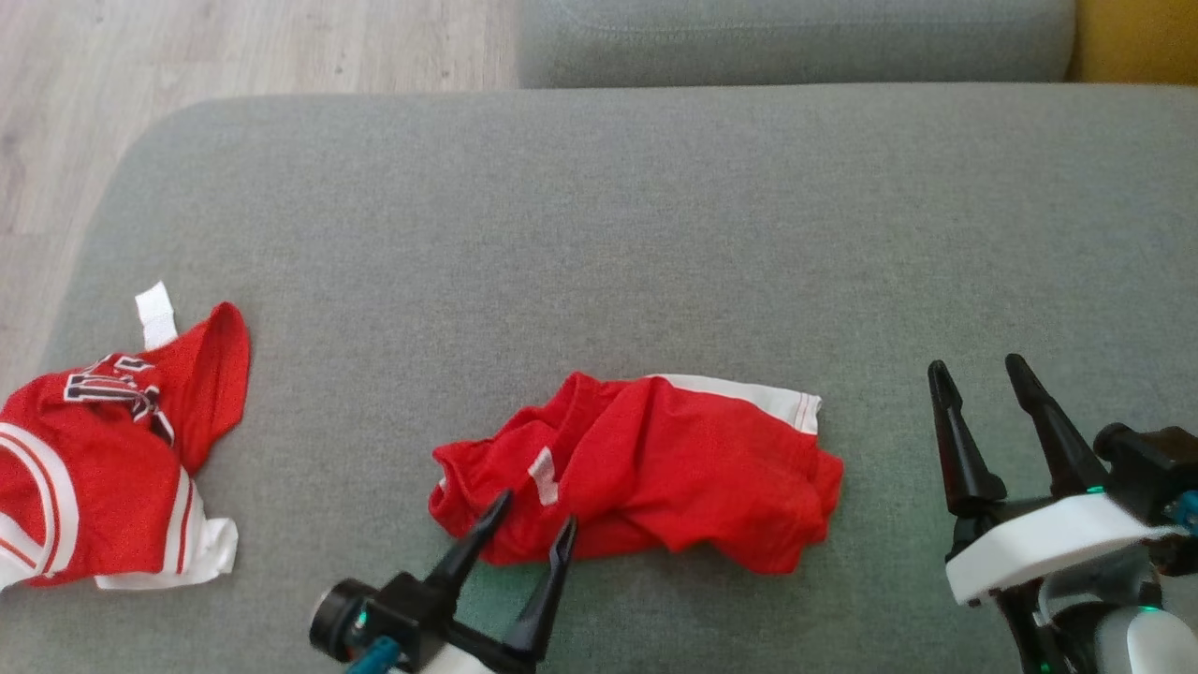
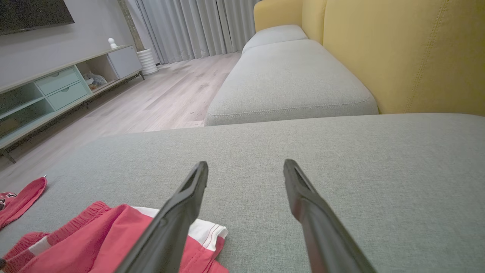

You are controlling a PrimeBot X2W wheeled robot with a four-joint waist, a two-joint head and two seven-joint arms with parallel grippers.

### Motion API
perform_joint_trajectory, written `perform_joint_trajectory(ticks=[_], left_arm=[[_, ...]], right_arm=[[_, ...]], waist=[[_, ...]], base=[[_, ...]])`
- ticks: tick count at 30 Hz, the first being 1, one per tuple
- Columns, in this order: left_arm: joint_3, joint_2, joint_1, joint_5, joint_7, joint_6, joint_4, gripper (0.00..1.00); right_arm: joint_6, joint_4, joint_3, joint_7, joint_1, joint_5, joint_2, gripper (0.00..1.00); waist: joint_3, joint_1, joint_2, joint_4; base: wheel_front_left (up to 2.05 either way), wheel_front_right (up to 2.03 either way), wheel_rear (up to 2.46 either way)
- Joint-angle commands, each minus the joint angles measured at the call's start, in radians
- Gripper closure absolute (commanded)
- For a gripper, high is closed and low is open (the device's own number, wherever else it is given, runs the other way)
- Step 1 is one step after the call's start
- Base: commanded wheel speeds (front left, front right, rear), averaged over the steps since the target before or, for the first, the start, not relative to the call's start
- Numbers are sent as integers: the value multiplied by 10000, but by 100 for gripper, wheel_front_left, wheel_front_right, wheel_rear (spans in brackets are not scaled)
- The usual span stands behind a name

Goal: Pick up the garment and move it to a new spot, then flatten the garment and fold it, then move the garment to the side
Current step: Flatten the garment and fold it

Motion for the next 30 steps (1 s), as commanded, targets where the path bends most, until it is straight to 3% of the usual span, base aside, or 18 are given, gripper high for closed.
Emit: perform_joint_trajectory(ticks=[1, 7, 14, 21, 30], left_arm=[[472, 15, -114, 64, -254, 87, -438, 0], [1518, 345, -166, -2, -530, 828, -1155, 0], [2901, 1276, -367, -276, -409, 1527, -1525, 0], [3573, 1943, -201, -714, 31, 1649, -1826, 0], [3529, 2122, -96, -795, 389, 1710, -2202, 0]], right_arm=[[-6, -429, 186, 13, -124, -57, -64, 0], [-6, -574, 196, 75, -59, -102, -64, 0], [-6, -764, 177, 165, 17, -157, -64, 0], [-6, -870, 167, 232, 17, -195, -64, 0], [-6, -865, 150, 237, -4, -163, -64, 0]], waist=[[-86, 1, 0, 19], [-241, 1, 0, 56], [-261, 1, 0, 67], [-224, 1, 0, -2], [-162, 1, 0, 12]], base=[[0, 0, 0], [0, 0, 0], [0, 0, 0], [0, 0, 0], [0, 0, 0]])
